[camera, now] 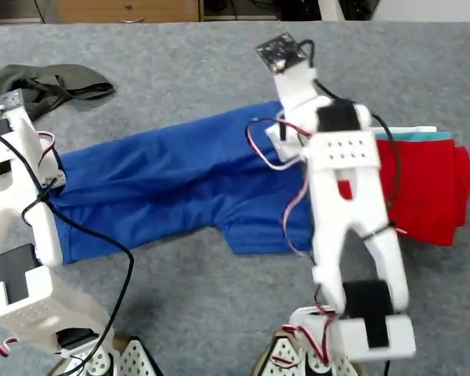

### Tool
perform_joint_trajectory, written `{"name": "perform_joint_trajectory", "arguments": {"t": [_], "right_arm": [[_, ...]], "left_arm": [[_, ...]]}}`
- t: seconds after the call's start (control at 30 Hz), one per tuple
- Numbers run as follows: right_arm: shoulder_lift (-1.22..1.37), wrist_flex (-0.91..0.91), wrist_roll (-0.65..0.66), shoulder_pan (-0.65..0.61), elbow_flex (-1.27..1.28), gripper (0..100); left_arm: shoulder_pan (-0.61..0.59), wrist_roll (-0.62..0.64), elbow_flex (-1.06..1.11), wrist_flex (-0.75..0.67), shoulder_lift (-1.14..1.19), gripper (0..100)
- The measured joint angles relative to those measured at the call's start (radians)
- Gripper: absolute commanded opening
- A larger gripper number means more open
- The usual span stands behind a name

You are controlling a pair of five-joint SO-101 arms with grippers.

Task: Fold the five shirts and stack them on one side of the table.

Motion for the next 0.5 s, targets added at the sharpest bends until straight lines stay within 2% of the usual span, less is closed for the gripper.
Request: {"name": "perform_joint_trajectory", "arguments": {"t": [0.33,0.5], "right_arm": [[-0.106,-0.028,0.012,0.011,0.187,0.2],[-0.129,-0.069,0.023,0.015,0.253,0.2]], "left_arm": [[0.025,-0.048,0.084,-0.005,-0.086,2],[0.025,-0.087,0.238,-0.097,-0.158,2]]}}
